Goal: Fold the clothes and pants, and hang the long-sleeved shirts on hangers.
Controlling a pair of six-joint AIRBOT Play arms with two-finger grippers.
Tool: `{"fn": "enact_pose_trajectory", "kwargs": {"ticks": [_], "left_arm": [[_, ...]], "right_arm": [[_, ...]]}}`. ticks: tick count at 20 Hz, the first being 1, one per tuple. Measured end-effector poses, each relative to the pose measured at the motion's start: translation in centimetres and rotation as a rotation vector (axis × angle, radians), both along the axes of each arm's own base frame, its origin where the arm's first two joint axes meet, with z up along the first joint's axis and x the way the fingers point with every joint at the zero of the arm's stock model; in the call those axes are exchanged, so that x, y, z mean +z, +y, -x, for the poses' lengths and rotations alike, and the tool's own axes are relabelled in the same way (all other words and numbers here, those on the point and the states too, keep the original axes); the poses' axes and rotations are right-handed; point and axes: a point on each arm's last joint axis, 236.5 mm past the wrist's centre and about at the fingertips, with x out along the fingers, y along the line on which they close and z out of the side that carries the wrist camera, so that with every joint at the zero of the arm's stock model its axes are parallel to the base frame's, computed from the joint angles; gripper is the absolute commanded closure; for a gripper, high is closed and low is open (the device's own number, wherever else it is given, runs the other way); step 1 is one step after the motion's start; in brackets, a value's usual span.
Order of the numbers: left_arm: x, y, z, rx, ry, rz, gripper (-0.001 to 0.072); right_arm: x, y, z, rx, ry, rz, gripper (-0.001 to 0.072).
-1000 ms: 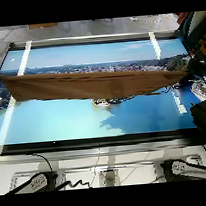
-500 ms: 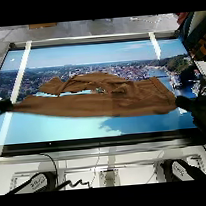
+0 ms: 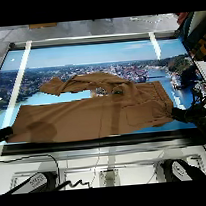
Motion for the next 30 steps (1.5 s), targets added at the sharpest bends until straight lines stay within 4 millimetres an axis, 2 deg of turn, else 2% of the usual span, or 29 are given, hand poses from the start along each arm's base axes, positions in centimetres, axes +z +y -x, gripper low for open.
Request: {"fn": "enact_pose_trajectory", "kwargs": {"ticks": [2, 4, 14, 15, 16, 17, 22, 23, 24, 25, 26, 30], "left_arm": [[-1.0, 0.0, 1.6, 0.013, 0.031, 0.017, 0.0694], [-1.7, 0.2, 2.3, 0.015, 0.037, 0.018, 0.0694], [-2.6, 0.8, 2.3, 0.010, 0.020, 0.002, 0.0693], [-2.7, 0.9, 2.3, 0.009, 0.019, 0.001, 0.0693], [-2.8, 0.8, 2.3, 0.009, 0.022, 0.004, 0.0694], [-2.9, 0.8, 2.3, 0.009, 0.023, 0.005, 0.0694], [-3.4, 0.8, 2.4, 0.009, 0.033, 0.015, 0.0679], [-3.4, 0.8, 2.4, 0.009, 0.034, 0.016, 0.0567], [-3.5, 0.8, 2.4, 0.009, 0.035, 0.016, 0.0315], [-3.5, 0.7, 2.4, 0.008, 0.036, 0.017, -0.0013], [-3.5, 0.8, 2.4, 0.008, 0.037, 0.015, 0.0014], [-1.7, 2.6, 1.7, 0.002, 0.023, -0.044, 0.0014]], "right_arm": [[-0.2, 0.3, 0.7, 0.009, 0.030, -0.013, 0.0681], [-0.2, 0.6, 1.2, 0.014, 0.049, -0.023, 0.0681], [-0.3, 2.2, 4.1, 0.044, 0.170, -0.089, 0.0671], [-0.2, 2.3, 4.4, 0.047, 0.182, -0.095, 0.0463], [-0.3, 2.3, 4.6, 0.050, 0.190, -0.095, 0.0150], [-0.3, 2.2, 4.8, 0.052, 0.196, -0.089, 0.0052], [-0.5, 0.8, 4.3, 0.053, 0.177, -0.025, 0.0053], [-0.5, 0.4, 3.9, 0.049, 0.159, -0.011, 0.0054], [-0.5, -0.1, 3.3, 0.046, 0.135, 0.010, 0.0058], [-0.4, -0.6, 2.4, 0.039, 0.101, 0.033, 0.0094], [-0.2, -1.3, 1.2, 0.021, 0.054, 0.059, 0.0097], [1.3, -4.4, -4.5, -0.072, -0.107, 0.128, 0.0103]]}}
